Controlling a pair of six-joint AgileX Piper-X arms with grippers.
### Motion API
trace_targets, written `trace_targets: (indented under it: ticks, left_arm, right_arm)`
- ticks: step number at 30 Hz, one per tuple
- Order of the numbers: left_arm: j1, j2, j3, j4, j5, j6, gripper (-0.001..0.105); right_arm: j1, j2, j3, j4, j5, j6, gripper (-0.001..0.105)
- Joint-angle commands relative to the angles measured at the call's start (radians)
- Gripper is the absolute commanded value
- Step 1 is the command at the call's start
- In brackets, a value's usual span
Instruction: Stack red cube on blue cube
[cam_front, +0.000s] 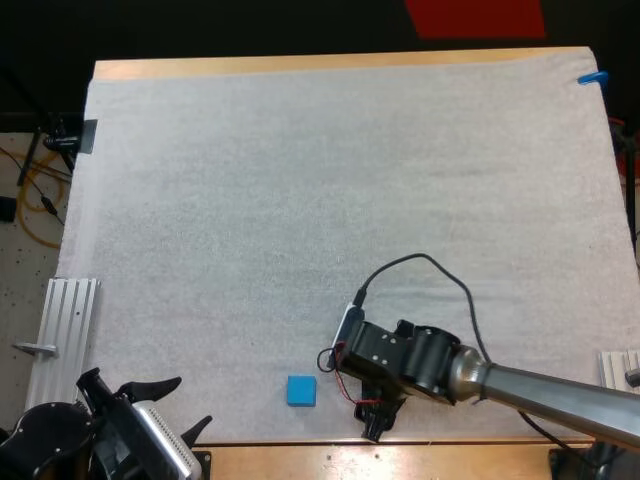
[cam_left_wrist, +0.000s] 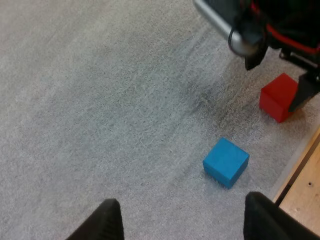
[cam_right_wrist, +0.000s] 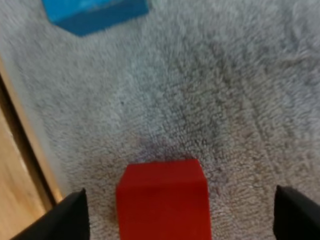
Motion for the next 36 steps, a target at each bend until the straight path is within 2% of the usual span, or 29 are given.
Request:
trace_targets:
  ticks: [1, 10, 12, 14, 16, 19, 23, 28, 36]
  left_arm:
    - [-0.005, 0.004, -0.001, 0.007, 0.007, 0.000, 0.052]
    - [-0.005, 0.004, -0.001, 0.007, 0.007, 0.000, 0.052]
    - [-0.005, 0.004, -0.001, 0.007, 0.007, 0.000, 0.052]
    - [-0.005, 0.004, -0.001, 0.007, 0.007, 0.000, 0.052]
    - [-0.005, 0.004, -0.001, 0.007, 0.007, 0.000, 0.052]
    - [-0.005, 0.004, -0.001, 0.007, 0.007, 0.000, 0.052]
    - [-0.005, 0.004, -0.001, 0.007, 0.007, 0.000, 0.052]
    - [-0.005, 0.004, -0.001, 0.007, 0.007, 0.000, 0.052]
    - [-0.005, 0.004, -0.001, 0.007, 0.007, 0.000, 0.052]
  right_arm:
    - [-0.003, 0.020, 0.008, -0.008, 0.000, -0.017, 0.073]
    - [-0.003, 0.074, 0.049, -0.050, 0.000, -0.017, 0.073]
    - [-0.003, 0.074, 0.048, -0.050, 0.000, -0.019, 0.070]
    - [-0.003, 0.074, 0.048, -0.050, 0.000, -0.020, 0.060]
    - [-0.003, 0.074, 0.048, -0.050, 0.000, -0.020, 0.042]
    - [-0.003, 0.074, 0.041, -0.041, 0.000, -0.024, 0.029]
    - [-0.003, 0.068, -0.005, 0.025, 0.014, -0.052, 0.028]
    - [-0.003, 0.065, -0.143, 0.120, 0.027, -0.084, 0.028]
    - [-0.001, 0.065, -0.308, 0.159, 0.016, -0.140, 0.028]
